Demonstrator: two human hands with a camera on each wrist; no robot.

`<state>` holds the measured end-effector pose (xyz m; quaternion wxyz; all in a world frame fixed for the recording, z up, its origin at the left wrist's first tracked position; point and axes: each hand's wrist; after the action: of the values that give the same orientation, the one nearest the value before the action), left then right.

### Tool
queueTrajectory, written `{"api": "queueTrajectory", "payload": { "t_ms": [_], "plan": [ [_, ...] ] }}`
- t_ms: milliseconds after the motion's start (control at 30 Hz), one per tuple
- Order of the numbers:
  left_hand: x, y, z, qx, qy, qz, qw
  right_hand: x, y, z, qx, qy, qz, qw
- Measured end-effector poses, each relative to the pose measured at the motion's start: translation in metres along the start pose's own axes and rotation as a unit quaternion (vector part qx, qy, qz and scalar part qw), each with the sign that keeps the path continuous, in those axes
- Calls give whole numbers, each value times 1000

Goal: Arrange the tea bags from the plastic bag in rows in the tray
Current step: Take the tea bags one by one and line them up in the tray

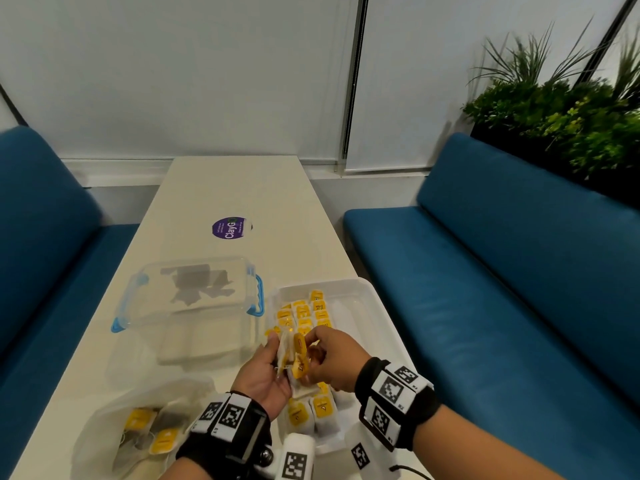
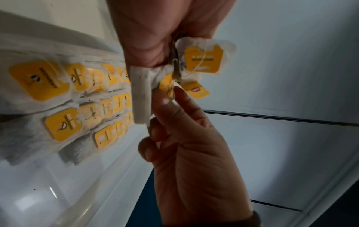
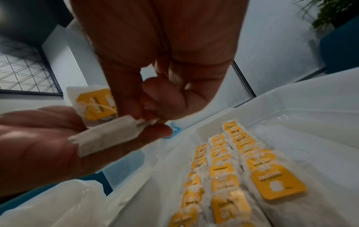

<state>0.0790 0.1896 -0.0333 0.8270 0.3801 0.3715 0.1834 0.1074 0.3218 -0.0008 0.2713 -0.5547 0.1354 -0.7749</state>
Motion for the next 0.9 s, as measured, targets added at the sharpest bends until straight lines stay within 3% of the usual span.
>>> {"api": "queueTrajectory", "payload": {
  "t_ms": [133, 333, 500, 633, 800, 900],
  "plan": [
    [-3, 1, 0, 3, 2, 4, 1000, 2, 2, -2, 7, -22, 37, 999],
    [-9, -6, -5, -32, 24, -5, 999, 7, -13, 5, 18, -51, 1, 999],
    [-9, -8, -4, -29, -5, -55, 998, 8, -38, 6, -32, -50, 37, 998],
    [-5, -3, -1, -19, -33, -51, 998, 8, -35, 8, 1, -34, 37, 999],
    [-4, -7, -4, -48, -17, -52, 997, -4, -26, 5, 44, 38, 123, 991],
    [-7, -11, -5, -63, -10, -54, 996, -6, -26, 0, 104, 70, 262, 957]
  ]
}}
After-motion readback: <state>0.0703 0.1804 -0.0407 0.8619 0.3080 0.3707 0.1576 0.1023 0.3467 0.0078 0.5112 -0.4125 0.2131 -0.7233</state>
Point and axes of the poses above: each hand's wrist, its own z-axis away from the middle knuckle, its own y-axis out of the palm, x = y × z, and after that the axes turned 3 degrees about x, right-handed
